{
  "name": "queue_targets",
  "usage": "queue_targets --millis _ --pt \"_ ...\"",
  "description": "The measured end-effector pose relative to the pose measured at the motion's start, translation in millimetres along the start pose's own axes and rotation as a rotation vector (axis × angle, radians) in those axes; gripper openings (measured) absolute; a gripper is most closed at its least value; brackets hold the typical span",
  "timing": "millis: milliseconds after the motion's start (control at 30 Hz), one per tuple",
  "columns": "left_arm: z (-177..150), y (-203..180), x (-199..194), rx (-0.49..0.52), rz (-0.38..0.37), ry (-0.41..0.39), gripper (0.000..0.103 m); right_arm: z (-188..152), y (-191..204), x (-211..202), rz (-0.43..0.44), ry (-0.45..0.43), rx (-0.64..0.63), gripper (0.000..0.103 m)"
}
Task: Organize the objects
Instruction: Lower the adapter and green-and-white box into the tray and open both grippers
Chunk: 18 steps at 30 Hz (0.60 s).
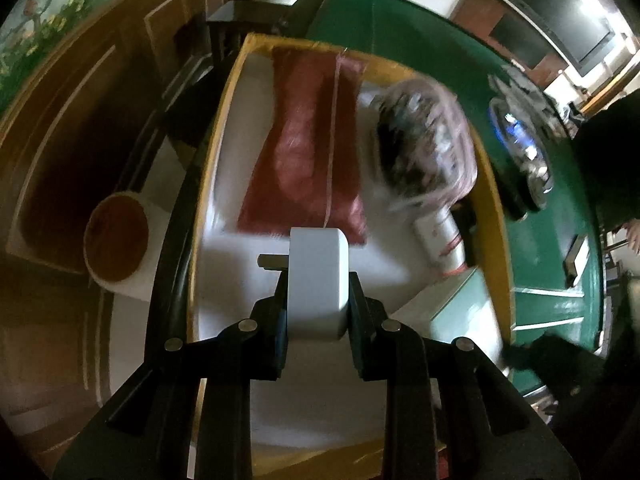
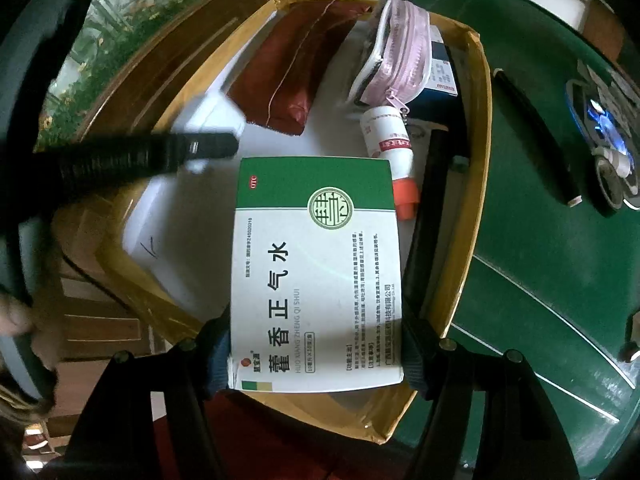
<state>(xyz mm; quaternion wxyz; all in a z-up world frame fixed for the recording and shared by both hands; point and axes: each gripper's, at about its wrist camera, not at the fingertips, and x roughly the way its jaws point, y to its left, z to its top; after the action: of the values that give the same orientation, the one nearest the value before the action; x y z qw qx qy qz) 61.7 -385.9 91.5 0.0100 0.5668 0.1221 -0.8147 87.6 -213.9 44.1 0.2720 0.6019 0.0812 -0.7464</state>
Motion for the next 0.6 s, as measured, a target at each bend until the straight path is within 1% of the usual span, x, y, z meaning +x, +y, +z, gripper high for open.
queue_targets --millis 100,233,367,600 --pt "14 -9 -1 0.008 -0.027 -0.009 0.024 0 0 -1 0.002 -0.001 0.003 0.069" --pt "31 -25 15 0.034 -0.045 0.023 0.024 -1 0 -1 0.006 -0.004 0.004 0.069" --pt "34 -37 29 0.050 -0.058 0.055 0.024 -1 0 -1 0.015 -0.004 -0.002 0.070" --pt "31 -42 47 0.054 -0.061 0.092 0.024 -3 -1 -3 0.034 -0.008 -0.010 0.071"
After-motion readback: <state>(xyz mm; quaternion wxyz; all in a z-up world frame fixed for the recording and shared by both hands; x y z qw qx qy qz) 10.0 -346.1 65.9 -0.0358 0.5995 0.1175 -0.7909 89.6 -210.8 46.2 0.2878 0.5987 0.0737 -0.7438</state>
